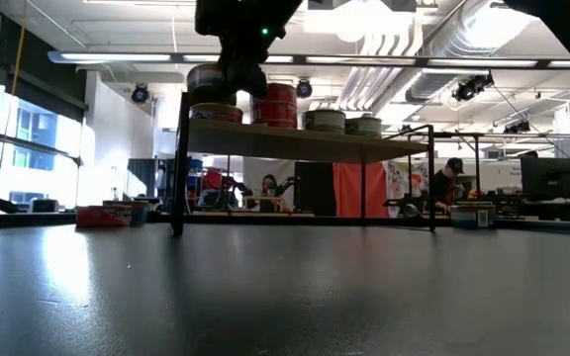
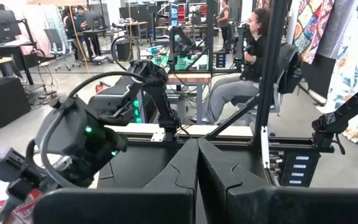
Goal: Stack canned seafood by type on shelf
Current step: Stack the bottom blue and red tuna can on top of the blue and red tuna can on the shelf
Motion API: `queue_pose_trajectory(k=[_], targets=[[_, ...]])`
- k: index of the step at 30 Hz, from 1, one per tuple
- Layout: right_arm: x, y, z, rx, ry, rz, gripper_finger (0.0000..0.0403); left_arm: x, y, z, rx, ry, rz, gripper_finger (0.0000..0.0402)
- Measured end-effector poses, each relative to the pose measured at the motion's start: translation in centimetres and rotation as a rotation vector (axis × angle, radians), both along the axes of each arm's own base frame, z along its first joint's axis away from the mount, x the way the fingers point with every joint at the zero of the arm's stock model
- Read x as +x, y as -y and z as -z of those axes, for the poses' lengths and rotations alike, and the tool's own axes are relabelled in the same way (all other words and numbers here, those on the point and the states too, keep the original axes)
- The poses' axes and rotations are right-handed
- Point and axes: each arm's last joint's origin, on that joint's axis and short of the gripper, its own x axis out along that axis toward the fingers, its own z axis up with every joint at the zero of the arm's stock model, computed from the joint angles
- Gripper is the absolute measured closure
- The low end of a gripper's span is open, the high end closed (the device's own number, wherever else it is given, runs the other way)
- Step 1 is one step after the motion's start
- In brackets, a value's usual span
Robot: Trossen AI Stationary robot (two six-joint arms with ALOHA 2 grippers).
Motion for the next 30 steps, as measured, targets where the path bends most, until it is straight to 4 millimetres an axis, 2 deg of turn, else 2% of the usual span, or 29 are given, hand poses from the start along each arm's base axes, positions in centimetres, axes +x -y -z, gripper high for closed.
queue_pose_trajectory(k=[13, 30], targets=[[-0.07, 0.60, 0.12, -0.014, 0.050, 0.124, 0.0205, -0.01, -0.01, 0.08, -0.033, 0.001, -0.001, 0.0401], [0.07, -0.22, 0.21, 0.065, 0.060, 0.041, 0.0203, 0.01, 0.02, 0.10, -0.042, 0.002, -0.002, 0.0401]])
